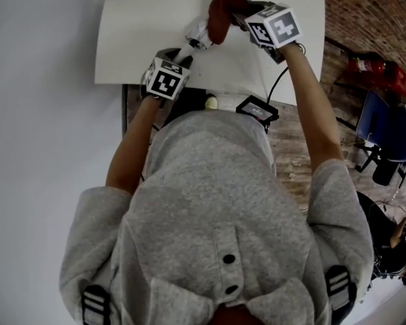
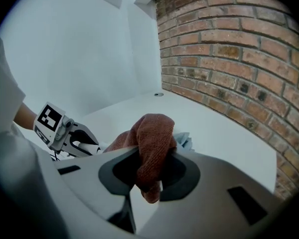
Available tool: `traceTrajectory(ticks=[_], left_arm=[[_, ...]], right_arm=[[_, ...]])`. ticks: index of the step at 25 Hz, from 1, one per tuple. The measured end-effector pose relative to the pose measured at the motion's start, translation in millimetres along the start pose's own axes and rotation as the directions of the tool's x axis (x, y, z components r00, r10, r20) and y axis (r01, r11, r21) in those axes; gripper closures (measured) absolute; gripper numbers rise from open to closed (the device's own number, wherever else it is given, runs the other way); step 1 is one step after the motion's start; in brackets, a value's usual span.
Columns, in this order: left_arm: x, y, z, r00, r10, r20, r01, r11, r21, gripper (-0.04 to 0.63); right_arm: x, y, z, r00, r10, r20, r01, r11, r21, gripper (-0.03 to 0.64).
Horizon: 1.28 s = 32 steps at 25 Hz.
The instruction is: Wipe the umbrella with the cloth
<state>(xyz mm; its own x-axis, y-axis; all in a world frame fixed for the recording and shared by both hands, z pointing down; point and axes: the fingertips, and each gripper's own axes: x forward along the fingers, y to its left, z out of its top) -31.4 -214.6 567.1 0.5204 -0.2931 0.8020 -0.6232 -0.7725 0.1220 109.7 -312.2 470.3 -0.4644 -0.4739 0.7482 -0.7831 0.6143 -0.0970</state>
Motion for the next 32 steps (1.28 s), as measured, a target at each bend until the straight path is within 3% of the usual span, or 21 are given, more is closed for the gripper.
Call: traceTrajectory(ticks=[18,24,28,32], left_arm=[[-2.6,-1.0,0.8,1.0,-0.005,0.01,0.005,1.0,-0.006,0.443],[-2.1,-1.1,1.0,1.0,-0.006,0.011,0.006,1.0,-0.006,0.443],[-3.0,1.0,-0.3,1.0,0.004,0.014,-0.004,1.0,-0.001,0.443],[-1.2,1.4,3.1,1.0,0.002,0.018,-0.002,1.0,0.0,0.443]], right_arm=[[-33.0,-67.8,8.6,0.984,-0.171,-0.045,0.166,0.981,-0.105,0.532],[-47.1,-107.9,12.8,0.943,-0.32,-0.089,0.297,0.932,-0.207,0.532],[-47.8,-140.8,29.6,0.898,-0.438,-0.045,0.422,0.885,-0.194,0.534],[-39.4,-142.9,59.5,0.892,-0.451,0.015,0.447,0.879,-0.163,0.532]])
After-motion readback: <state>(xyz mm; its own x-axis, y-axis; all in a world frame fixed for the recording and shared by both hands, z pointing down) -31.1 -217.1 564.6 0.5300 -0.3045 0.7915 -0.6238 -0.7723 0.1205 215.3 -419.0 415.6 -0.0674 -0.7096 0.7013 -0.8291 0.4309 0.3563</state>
